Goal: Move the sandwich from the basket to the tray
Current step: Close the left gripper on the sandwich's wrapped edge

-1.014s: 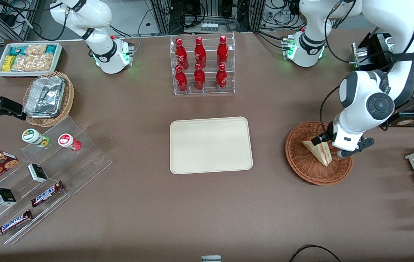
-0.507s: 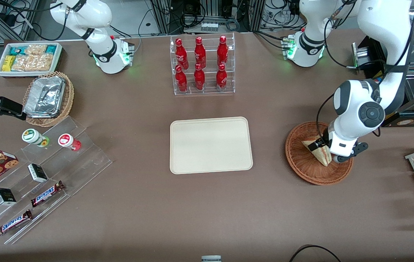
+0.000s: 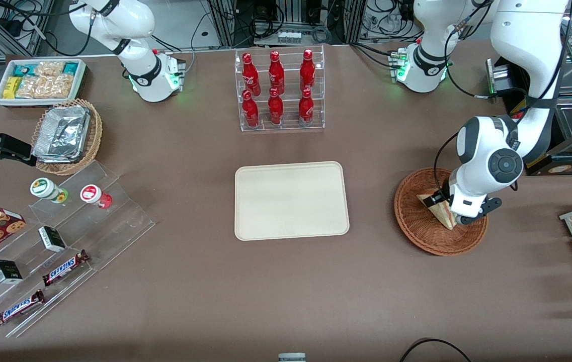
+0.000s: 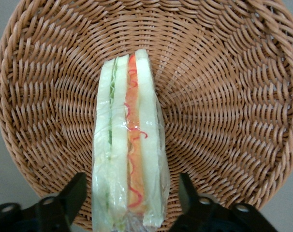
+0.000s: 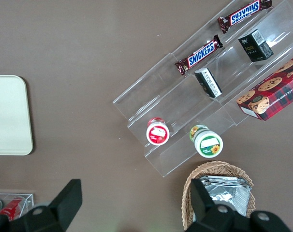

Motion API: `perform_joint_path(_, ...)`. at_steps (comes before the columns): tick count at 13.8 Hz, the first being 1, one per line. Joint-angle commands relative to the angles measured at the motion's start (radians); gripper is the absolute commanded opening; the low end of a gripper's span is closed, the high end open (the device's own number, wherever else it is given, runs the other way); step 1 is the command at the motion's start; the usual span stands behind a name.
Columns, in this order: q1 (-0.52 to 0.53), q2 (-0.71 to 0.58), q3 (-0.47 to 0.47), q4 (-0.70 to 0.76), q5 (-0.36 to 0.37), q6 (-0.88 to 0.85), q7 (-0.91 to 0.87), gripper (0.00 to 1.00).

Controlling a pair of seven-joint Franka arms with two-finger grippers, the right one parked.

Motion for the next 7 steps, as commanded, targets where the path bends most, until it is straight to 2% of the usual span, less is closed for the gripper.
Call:
perform_joint_path(1, -0.006, -0.014, 0.006, -0.009, 0.007, 0.007, -0.005, 0.0)
perform_joint_path(4, -0.007, -0.034, 0.006, 0.048, 0.01, -0.083, 0.005, 0.0)
perform_joint_path(7, -0.02, -0.036, 0.001, 0.176, 0.007, -0.248, 0.057, 0.0)
